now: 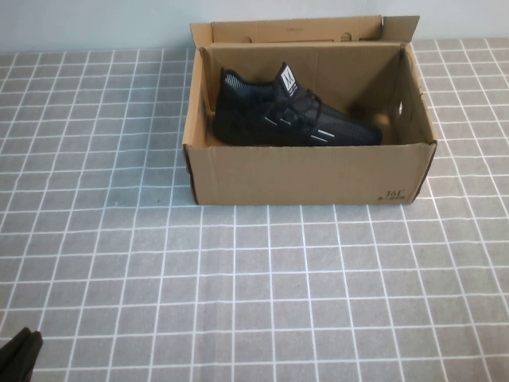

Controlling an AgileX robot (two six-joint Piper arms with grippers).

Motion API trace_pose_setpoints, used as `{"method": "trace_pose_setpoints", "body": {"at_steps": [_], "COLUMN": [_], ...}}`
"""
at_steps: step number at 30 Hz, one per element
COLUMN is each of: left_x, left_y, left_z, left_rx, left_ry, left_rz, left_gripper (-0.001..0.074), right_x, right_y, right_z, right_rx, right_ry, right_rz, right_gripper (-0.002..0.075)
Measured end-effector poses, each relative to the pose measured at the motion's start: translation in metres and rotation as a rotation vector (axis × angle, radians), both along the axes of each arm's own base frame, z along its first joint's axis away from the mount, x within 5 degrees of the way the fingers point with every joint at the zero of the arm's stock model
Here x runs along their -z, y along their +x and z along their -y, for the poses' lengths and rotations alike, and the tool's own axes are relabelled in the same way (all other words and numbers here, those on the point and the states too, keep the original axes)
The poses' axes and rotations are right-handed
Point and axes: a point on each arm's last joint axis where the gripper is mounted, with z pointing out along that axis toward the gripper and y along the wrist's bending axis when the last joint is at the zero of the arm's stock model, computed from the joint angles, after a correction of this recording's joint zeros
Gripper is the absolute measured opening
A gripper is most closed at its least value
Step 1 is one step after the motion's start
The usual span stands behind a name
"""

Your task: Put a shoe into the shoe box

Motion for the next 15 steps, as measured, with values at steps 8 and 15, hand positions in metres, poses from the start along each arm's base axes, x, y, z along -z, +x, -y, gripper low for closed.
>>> {"method": "trace_pose_setpoints", "body": {"at_steps": [8,15], "left_x": [0.0000,0.0000], "left_y": [0.0000,0.0000], "left_z": [0.0000,0.0000], "left_rx": [0.000,0.000], "left_ry": [0.000,0.000], "left_rz": [0.000,0.000], "left_gripper": [-0.0001,-0.0001], "right_x": [0.0003,0.0003], "right_y": [-0.0001,-0.0001], "right_z": [0.0008,0.0007], "right_rx": [0.010,0.011], "right_ry": [0.005,0.011], "right_rz": [-0.004,-0.004], "right_gripper": [-0.0017,-0.0016]}}
